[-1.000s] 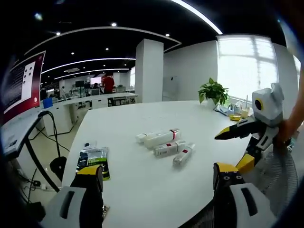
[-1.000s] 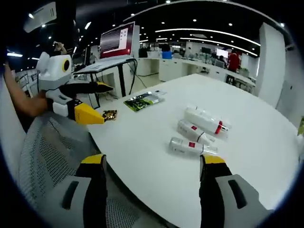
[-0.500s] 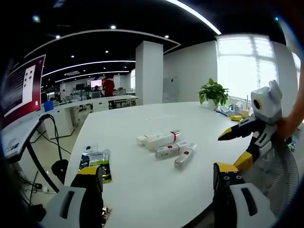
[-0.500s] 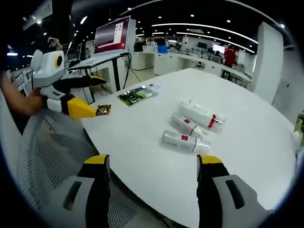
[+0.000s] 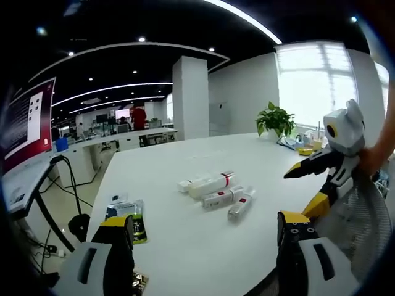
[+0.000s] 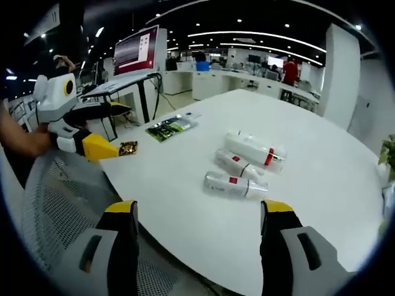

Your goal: Arrange the skincare products in the storage area until every visible bottle or jar stands upright without overlapping.

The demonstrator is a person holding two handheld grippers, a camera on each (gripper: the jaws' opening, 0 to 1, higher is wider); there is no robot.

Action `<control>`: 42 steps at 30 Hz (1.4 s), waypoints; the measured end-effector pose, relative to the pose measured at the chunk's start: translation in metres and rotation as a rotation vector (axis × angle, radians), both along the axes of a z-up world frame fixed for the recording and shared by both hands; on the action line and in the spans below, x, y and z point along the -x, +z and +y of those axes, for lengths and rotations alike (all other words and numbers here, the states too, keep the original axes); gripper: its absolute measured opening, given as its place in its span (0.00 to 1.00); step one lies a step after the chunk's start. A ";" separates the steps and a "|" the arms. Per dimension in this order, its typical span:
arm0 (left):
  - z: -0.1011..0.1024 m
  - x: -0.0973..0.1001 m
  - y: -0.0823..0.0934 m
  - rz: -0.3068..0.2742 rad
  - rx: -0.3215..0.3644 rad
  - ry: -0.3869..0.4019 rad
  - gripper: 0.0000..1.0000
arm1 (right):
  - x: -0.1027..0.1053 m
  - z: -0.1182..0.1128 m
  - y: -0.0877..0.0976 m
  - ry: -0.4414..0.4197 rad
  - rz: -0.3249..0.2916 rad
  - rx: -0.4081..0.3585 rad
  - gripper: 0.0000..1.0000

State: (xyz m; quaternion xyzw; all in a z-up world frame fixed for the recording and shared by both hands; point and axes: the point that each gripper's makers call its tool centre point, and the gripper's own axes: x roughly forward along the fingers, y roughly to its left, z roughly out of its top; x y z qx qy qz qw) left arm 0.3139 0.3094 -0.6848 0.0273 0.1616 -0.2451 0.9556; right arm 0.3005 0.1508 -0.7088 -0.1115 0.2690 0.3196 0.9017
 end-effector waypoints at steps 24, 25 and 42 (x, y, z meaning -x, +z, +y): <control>0.004 0.000 0.004 -0.008 -0.058 -0.011 1.00 | -0.007 0.001 0.020 -0.012 -0.028 -0.048 0.74; 0.005 0.000 0.004 -0.004 -0.056 -0.008 0.99 | -0.006 0.002 0.020 -0.007 -0.028 -0.052 0.74; 0.018 -0.003 0.009 -0.011 -0.073 0.025 0.71 | -0.003 0.012 0.036 0.051 -0.043 -0.144 0.71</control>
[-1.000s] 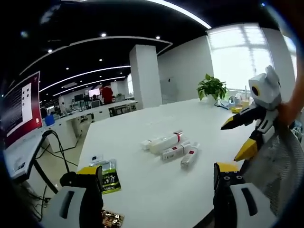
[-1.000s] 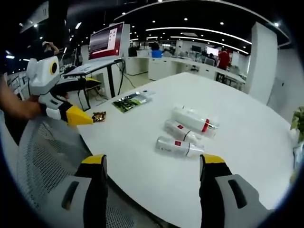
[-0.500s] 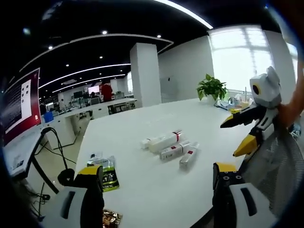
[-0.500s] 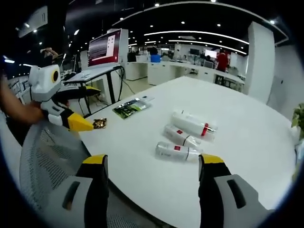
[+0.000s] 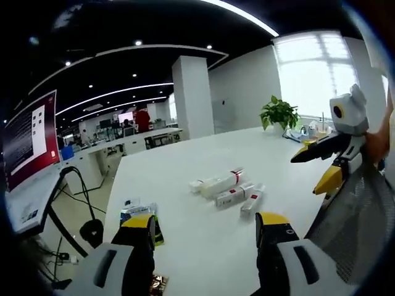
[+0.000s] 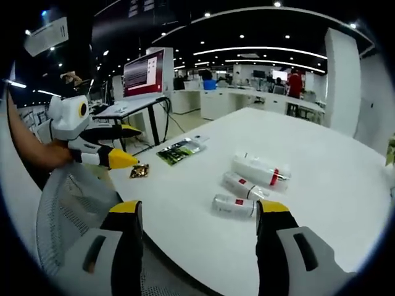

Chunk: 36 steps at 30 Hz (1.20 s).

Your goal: Arrange the skincare products in the storage area until every visible bottle or jar stands upright without overlapping.

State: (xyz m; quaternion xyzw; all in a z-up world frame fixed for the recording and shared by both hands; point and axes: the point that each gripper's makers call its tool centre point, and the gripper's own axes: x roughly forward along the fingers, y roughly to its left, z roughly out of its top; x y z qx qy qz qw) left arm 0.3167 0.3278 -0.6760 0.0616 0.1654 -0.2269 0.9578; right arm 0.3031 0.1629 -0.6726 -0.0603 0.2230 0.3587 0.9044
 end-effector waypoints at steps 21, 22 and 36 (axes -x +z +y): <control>0.008 0.001 -0.041 0.147 -0.129 0.021 0.99 | -0.149 -0.044 0.067 0.023 -0.072 -0.038 0.82; 0.009 0.002 -0.041 0.147 -0.131 0.022 0.99 | -0.156 -0.045 0.069 0.028 -0.073 -0.023 0.83; 0.012 0.002 -0.047 0.171 -0.152 0.033 0.94 | -0.246 -0.024 0.073 0.247 -0.111 0.245 0.80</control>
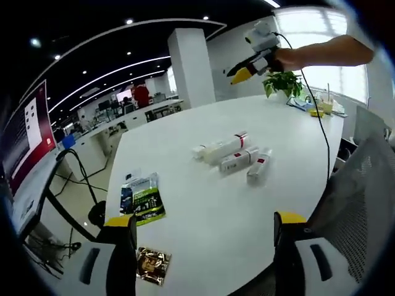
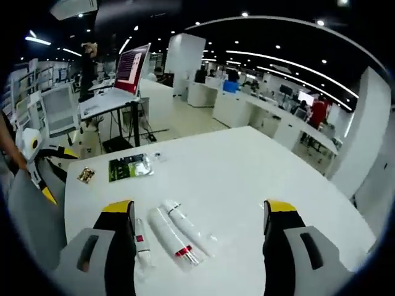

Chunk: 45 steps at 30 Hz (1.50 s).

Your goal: Arrange the skincare products in the storage area until every visible bottle or jar stands upright without overlapping.

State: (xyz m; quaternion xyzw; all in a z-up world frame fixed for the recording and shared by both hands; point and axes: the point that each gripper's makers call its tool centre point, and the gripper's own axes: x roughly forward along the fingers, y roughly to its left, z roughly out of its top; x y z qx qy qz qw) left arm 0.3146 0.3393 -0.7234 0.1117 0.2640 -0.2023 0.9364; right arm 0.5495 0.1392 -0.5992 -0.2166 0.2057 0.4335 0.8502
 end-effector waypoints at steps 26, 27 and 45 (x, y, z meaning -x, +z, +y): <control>0.003 0.005 -0.006 0.031 0.010 -0.011 0.85 | -0.043 0.010 -0.127 0.208 0.224 0.413 0.68; 0.003 0.005 -0.006 0.031 0.010 -0.013 0.85 | -0.046 0.009 -0.132 0.220 0.235 0.432 0.66; 0.005 0.008 -0.013 0.062 0.007 -0.013 0.80 | -0.053 0.005 -0.189 0.322 0.323 0.644 0.48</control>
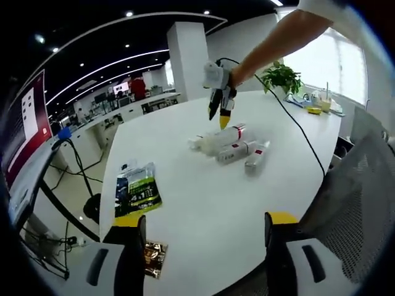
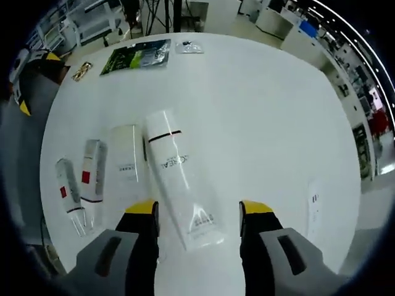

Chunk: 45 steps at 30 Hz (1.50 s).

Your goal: Arrange the skincare products in the storage area until every visible bottle or jar stands upright without overlapping.

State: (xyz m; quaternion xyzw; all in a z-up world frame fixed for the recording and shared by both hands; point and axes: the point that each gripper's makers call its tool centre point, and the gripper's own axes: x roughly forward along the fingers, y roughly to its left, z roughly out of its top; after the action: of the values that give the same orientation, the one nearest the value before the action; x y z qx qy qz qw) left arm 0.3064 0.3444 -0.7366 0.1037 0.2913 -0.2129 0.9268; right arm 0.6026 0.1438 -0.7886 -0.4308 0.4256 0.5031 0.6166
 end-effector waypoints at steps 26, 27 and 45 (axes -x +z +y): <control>0.002 0.003 -0.008 0.033 -0.023 -0.006 0.73 | 0.002 -0.008 -0.026 0.064 0.129 0.131 0.34; 0.003 0.003 -0.008 0.035 -0.023 -0.005 0.73 | 0.001 -0.008 -0.026 0.062 0.130 0.135 0.34; 0.005 0.005 -0.010 0.051 -0.035 0.002 0.69 | 0.003 -0.003 -0.020 0.056 0.072 0.172 0.26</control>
State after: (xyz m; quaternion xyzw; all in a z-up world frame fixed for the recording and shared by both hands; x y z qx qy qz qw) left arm 0.3014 0.3497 -0.7469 0.1141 0.3184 -0.2097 0.9174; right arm 0.5992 0.1405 -0.8083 -0.4754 0.4770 0.4971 0.5472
